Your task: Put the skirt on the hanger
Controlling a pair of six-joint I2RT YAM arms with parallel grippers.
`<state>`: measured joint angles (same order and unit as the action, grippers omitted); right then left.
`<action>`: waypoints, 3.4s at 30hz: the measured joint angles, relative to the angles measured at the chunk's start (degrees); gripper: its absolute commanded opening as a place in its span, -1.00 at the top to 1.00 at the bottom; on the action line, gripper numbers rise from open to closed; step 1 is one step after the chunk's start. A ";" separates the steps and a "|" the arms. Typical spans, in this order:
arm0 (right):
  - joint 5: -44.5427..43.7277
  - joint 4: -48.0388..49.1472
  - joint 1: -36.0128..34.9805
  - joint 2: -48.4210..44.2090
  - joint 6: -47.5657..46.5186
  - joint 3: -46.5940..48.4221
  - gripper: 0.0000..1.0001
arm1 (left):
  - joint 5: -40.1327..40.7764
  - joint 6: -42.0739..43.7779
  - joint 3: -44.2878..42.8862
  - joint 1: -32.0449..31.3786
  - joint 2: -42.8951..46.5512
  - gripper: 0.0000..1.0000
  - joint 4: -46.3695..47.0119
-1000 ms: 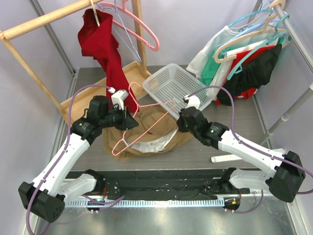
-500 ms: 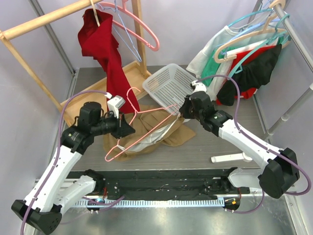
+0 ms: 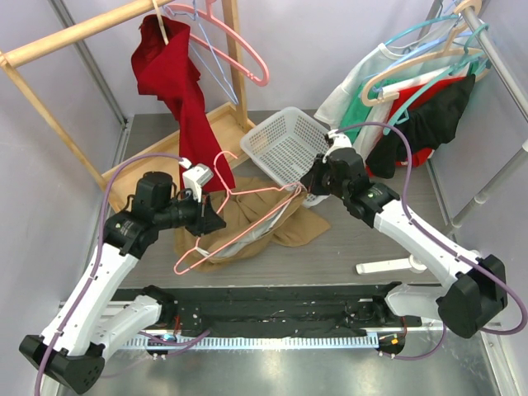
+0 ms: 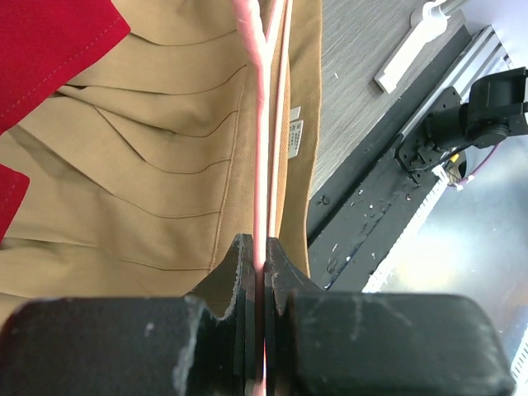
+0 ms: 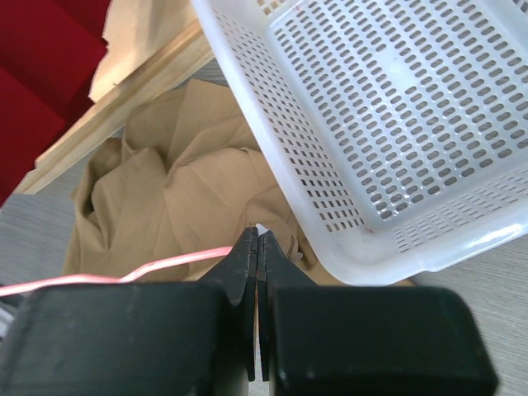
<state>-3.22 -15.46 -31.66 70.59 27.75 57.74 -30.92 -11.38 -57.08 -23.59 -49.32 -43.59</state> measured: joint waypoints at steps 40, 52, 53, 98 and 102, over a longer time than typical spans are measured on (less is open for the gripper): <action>6.69 -1.86 2.40 -1.73 0.02 -2.60 0.98 | 5.25 5.79 -3.28 0.00 0.59 1.00 -6.36; 8.85 -2.40 3.13 -1.73 0.07 -3.08 0.98 | 1.99 5.77 -3.43 0.00 0.59 1.00 -6.32; 9.42 -2.40 3.26 -1.73 0.11 -3.06 0.98 | 1.75 5.77 -3.30 0.00 0.59 1.00 -6.27; 22.47 -2.10 7.21 -1.49 2.58 -2.05 0.98 | 3.96 5.92 -2.16 0.00 1.79 1.00 -7.50; 22.69 -2.14 7.56 -1.01 2.58 -2.05 0.98 | 4.28 6.14 -3.17 0.00 1.60 1.00 -8.07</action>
<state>19.46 -17.61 -24.10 69.58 30.33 55.68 -26.63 -5.23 -60.25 -23.59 -47.72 -51.66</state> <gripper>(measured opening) 0.015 0.054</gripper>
